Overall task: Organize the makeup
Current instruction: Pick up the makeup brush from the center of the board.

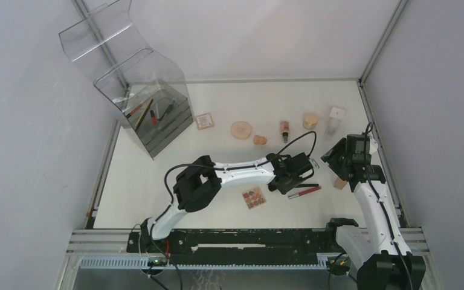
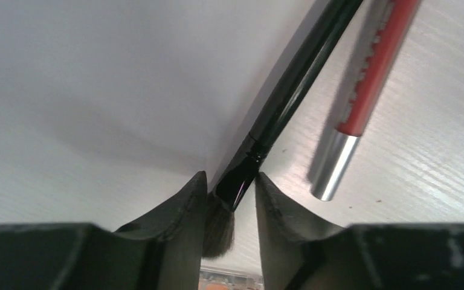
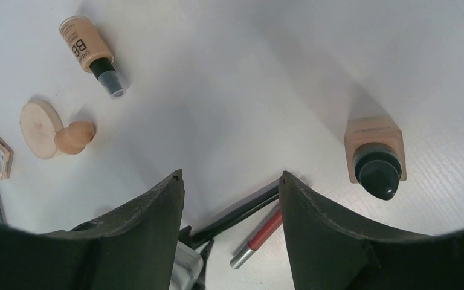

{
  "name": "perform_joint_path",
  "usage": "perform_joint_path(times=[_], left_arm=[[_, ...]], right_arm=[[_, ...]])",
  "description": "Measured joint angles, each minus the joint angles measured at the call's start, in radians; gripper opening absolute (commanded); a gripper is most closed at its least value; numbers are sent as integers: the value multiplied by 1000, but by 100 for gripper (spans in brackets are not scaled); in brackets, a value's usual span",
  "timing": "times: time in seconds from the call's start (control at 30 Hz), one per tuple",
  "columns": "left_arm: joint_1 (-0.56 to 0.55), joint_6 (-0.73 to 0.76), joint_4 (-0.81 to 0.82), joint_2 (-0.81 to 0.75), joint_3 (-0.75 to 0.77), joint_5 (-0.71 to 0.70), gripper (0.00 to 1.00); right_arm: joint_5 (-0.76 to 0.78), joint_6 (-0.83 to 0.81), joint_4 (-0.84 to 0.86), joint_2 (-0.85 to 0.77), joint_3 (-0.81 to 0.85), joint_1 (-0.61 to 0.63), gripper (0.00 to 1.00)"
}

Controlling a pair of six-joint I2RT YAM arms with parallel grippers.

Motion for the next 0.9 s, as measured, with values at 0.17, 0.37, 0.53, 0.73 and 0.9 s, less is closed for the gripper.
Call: perform_joint_path(times=[0.17,0.37,0.53,0.73,0.9], left_arm=[[43,-15,4,2,0,26,12],[80,-14,22,-12,-25,7,0],[96,23,5,-88,-92,-55,0],[114,78,-31,-281,-126,-112,0],[142,118,-57,-442,-135,-158,0]], right_arm=[[-5,0,0,0,0,0,66],[-8,0,1,5,0,0,66],[-16,-2,10,17,0,0,66],[-27,-3,16,24,0,0,66],[-29,-5,16,19,0,0,66]])
